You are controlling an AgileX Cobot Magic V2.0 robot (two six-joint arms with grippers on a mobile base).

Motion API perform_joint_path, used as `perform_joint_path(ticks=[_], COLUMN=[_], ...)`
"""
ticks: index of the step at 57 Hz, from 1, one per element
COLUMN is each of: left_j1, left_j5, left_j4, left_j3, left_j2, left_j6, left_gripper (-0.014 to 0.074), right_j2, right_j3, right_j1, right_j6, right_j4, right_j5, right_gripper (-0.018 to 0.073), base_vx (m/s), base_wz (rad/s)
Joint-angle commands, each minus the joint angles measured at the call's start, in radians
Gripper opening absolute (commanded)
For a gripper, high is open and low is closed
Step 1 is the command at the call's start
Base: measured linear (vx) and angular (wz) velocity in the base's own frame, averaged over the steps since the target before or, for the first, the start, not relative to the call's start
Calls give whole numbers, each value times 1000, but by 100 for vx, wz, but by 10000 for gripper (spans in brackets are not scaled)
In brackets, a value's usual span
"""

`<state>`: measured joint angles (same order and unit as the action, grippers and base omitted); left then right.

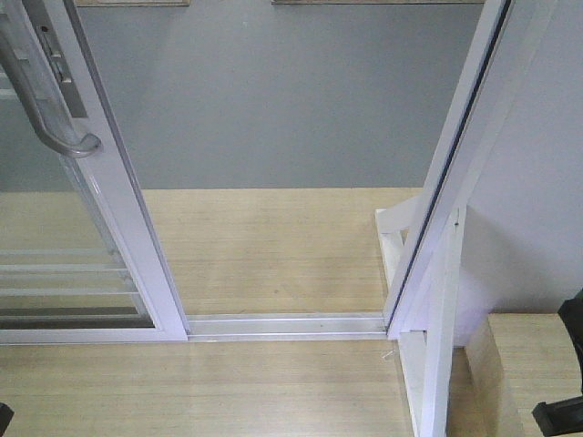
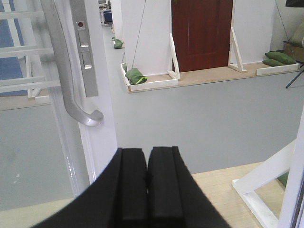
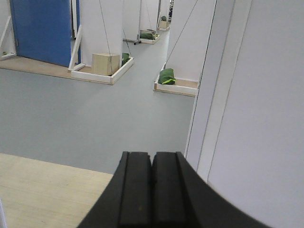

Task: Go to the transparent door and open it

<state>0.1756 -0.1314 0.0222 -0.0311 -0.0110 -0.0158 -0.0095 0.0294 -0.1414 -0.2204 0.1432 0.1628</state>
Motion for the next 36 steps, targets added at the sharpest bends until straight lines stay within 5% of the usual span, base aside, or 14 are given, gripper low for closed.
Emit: perform_joint_path(ticks=[1, 36], left_j1=[6, 6], left_j5=[83, 83], left_j4=[-2, -2], left_j3=[-8, -8], left_j2=[-14, -14], left_j6=[3, 3], left_gripper=[-6, -6], right_j2=[-16, -16], right_j3=[5, 4], right_j1=[5, 5], right_j6=[-1, -1], right_j4=[-1, -1], right_j5=[-77, -77], right_gripper=[-6, -6], base_vx=[0, 0], base_wz=[0, 0])
